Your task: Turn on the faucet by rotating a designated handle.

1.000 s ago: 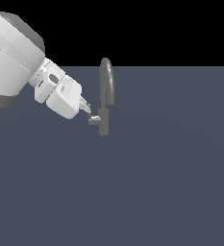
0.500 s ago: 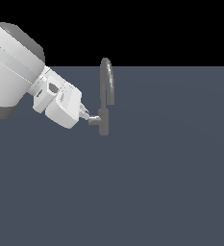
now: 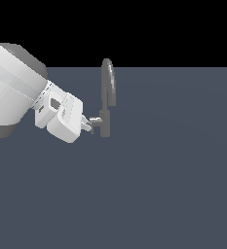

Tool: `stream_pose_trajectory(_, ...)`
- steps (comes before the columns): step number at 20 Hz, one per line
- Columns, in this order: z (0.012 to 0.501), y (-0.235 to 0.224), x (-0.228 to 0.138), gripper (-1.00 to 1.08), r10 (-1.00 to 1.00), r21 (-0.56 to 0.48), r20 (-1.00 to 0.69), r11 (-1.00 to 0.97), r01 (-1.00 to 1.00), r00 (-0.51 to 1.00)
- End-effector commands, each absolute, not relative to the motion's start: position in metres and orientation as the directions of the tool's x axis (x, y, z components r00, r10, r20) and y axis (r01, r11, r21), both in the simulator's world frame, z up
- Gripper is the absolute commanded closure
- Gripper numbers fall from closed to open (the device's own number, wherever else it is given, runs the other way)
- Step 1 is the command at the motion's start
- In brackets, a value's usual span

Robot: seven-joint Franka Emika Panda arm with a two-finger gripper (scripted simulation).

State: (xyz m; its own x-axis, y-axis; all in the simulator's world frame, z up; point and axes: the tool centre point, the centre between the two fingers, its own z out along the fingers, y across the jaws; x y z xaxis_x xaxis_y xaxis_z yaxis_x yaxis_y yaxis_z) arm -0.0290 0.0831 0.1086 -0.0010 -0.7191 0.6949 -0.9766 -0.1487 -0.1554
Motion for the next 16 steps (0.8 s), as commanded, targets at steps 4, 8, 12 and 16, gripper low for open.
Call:
stream_pose_trajectory(4,0.087,0.078,-0.029,1.08,-0.714,-0.145,0.7,-0.142,-0.979,-0.001)
stream_pose_trajectory(8,0.072,0.076,-0.028,1.08,-0.711,-0.14,0.703,-0.137,-0.981,-0.001)
stream_pose_trajectory(12,0.056,0.073,-0.027,1.08,-0.708,-0.135,0.706,-0.133,-0.982,-0.001)
stream_pose_trajectory(16,0.07,0.088,-0.012,1.08,-0.725,-0.166,0.688,-0.151,-0.975,-0.004)
